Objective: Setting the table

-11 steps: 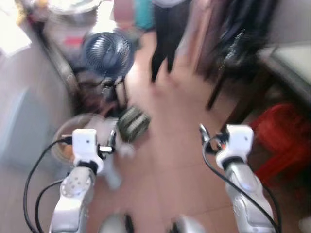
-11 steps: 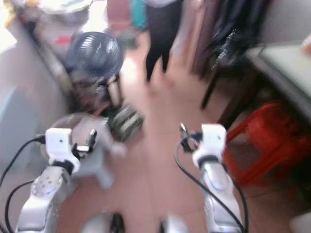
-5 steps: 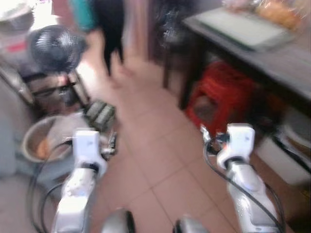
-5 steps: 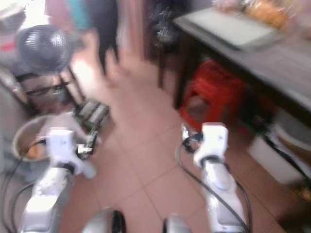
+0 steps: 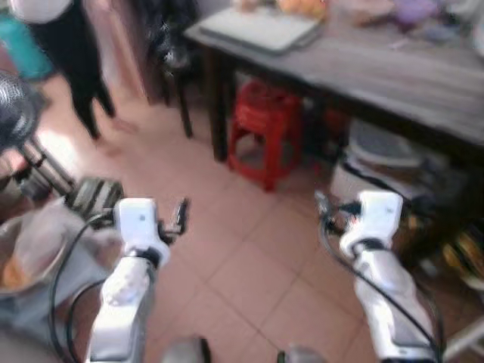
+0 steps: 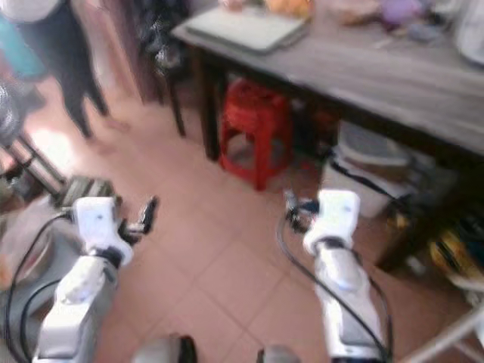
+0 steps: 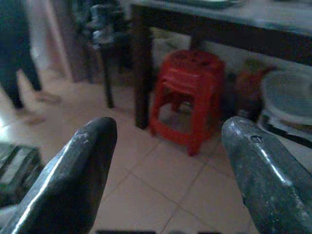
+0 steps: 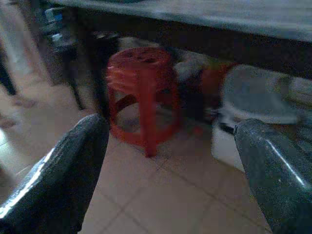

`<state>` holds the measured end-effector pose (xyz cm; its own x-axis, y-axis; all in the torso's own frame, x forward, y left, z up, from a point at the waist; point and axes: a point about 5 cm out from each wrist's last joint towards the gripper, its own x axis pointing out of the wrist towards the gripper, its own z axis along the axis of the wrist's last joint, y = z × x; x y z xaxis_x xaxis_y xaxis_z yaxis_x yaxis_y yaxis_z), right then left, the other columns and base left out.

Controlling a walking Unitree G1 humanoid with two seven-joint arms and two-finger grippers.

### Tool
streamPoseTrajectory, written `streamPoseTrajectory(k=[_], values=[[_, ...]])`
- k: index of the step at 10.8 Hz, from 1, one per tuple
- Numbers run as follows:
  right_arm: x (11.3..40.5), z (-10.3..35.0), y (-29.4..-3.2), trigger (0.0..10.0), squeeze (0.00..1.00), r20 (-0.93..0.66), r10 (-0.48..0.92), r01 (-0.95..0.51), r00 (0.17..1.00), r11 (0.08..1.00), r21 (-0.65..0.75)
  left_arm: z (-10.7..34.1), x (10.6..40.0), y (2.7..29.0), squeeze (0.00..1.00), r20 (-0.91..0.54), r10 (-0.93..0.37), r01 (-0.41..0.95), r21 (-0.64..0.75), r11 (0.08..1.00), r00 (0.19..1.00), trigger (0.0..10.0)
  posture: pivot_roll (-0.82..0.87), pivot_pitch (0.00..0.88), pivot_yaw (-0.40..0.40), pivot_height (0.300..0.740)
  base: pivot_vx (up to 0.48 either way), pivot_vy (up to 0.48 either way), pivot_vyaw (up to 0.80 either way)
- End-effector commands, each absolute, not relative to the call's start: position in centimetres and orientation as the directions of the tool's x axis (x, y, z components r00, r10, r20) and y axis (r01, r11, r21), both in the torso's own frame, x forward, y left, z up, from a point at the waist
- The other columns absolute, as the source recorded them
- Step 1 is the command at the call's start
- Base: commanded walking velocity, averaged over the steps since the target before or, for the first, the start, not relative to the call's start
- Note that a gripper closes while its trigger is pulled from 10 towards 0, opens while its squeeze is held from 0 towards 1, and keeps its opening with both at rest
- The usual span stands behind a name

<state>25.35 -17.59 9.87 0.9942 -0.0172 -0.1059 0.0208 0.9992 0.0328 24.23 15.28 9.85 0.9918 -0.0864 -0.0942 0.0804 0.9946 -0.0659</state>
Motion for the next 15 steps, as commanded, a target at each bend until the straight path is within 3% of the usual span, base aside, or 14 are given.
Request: streamPoseTrajectory(k=[1,8,15], values=[[25.3,10.2,-17.4,10.0,0.00,-0.099,-0.021,0.025,0.995,0.999,0.039,10.0,24.3,15.5,0.00,-0.082,-0.087,0.081,-0.066,0.994,0.993,10.0,-0.06,0.099,0.026,0.740,0.000,0.000,-0.77],[25.0,11.5,-16.6,10.0,0.00,-0.056,-0.015,0.014,0.998,1.000,-0.014,10.5,23.8,14.8,0.00,-0.057,-0.150,0.145,-0.085,0.986,0.987,10.0,-0.07,0.103,0.026,0.740,0.000,0.000,-0.77],[25.1,12.6,-17.1,10.0,0.00,-0.002,-0.032,0.032,0.999,0.999,-0.035,10.8,23.9,14.5,0.00,-0.047,-0.165,0.160,-0.098,0.982,0.985,10.0,-0.07,0.102,0.022,0.740,0.000,-0.277,-0.77]])
